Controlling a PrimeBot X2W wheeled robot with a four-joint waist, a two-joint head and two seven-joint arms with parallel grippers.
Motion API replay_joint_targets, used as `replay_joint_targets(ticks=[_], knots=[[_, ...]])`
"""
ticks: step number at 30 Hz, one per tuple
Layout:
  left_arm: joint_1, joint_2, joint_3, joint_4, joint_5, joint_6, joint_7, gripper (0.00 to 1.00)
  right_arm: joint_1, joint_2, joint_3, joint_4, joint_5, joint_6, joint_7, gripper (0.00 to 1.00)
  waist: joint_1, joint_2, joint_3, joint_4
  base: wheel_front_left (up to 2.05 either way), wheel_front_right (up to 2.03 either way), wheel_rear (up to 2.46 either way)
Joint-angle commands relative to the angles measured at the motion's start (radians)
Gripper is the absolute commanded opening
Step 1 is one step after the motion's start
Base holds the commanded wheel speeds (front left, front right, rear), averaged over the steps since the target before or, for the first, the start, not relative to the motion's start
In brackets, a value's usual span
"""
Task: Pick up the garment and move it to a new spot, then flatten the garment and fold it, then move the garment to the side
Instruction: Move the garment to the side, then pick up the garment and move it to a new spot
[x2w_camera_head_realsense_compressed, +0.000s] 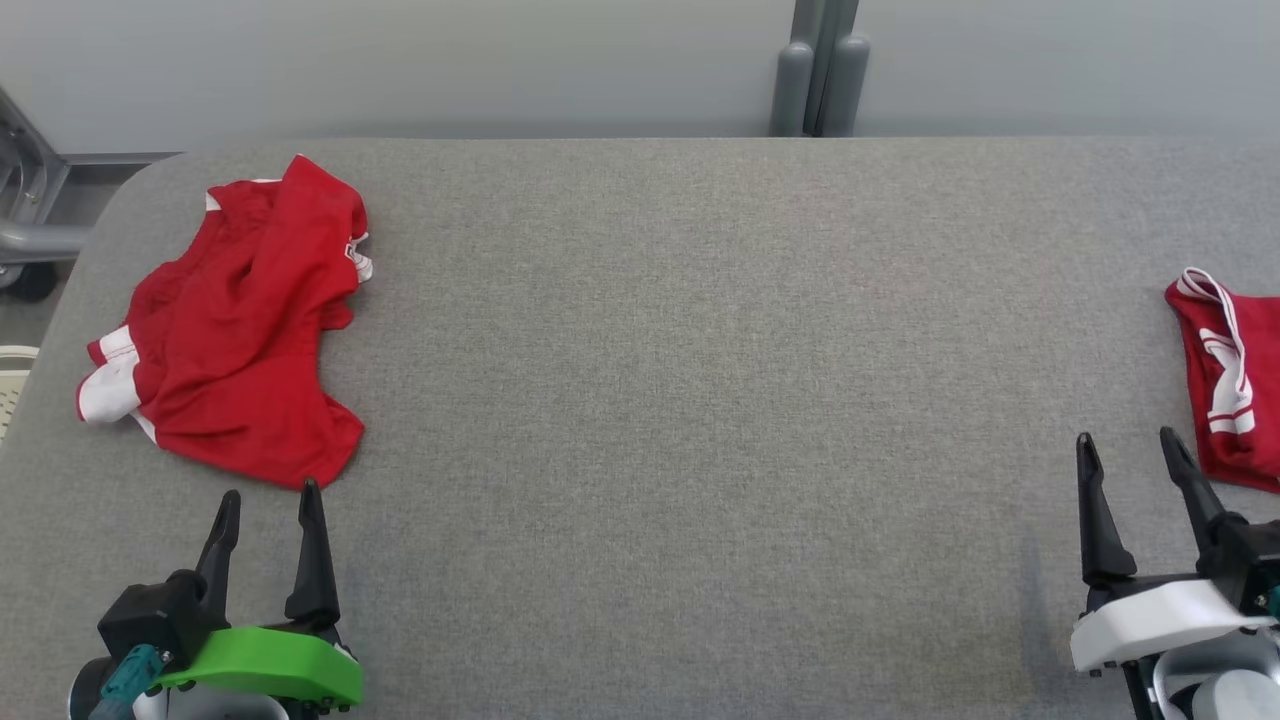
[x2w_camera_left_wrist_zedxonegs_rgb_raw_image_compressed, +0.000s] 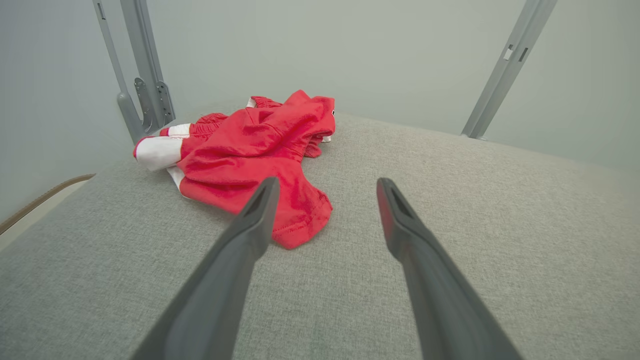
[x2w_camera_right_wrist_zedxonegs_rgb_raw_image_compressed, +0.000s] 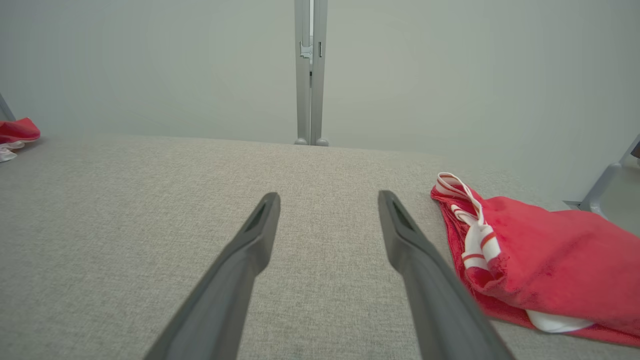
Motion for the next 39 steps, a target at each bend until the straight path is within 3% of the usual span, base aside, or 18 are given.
replay_joint_targets(ticks=[1, 7, 15, 20, 32, 39], knots=[[0.010, -0.007, 0.009, 0.001, 0.013, -0.012, -0.003, 1.00, 0.020, 0.012, -0.007, -0.007, -0.009, -0.001, -0.003, 1.00, 0.0001, 0.0000, -0.015, 0.017, 0.00, 0.00, 0.00], [0.028, -0.046, 0.065, 0.014, 0.055, -0.070, -0.003, 1.00, 0.079, 0.061, -0.019, -0.023, -0.025, -0.001, -0.003, 1.00, 0.0001, 0.0000, -0.034, -0.003, 0.00, 0.00, 0.00], [0.042, -0.078, 0.112, 0.022, 0.092, -0.106, -0.003, 1.00, 0.094, 0.071, -0.022, -0.028, -0.041, -0.001, -0.003, 1.00, 0.0001, 0.0000, -0.062, 0.004, 0.00, 0.00, 0.00], [0.044, -0.096, 0.131, 0.021, 0.110, -0.118, -0.003, 1.00, 0.104, 0.066, -0.003, -0.034, -0.041, -0.001, -0.003, 1.00, 0.0001, 0.0000, -0.081, 0.088, 0.00, 0.00, 0.00], [0.128, -0.107, 0.199, 0.006, 0.133, -0.113, -0.003, 1.00, 0.074, 0.057, 0.085, -0.008, -0.022, -0.001, -0.003, 1.00, 0.0001, 0.0000, -0.145, 0.383, 0.00, 0.00, 0.00], [0.134, -0.119, 0.220, -0.018, 0.131, -0.120, -0.003, 1.00, 0.041, 0.044, 0.130, 0.007, -0.013, -0.001, -0.003, 1.00, 0.0001, 0.0000, -0.137, 0.411, 0.00, 0.00, 0.00]])
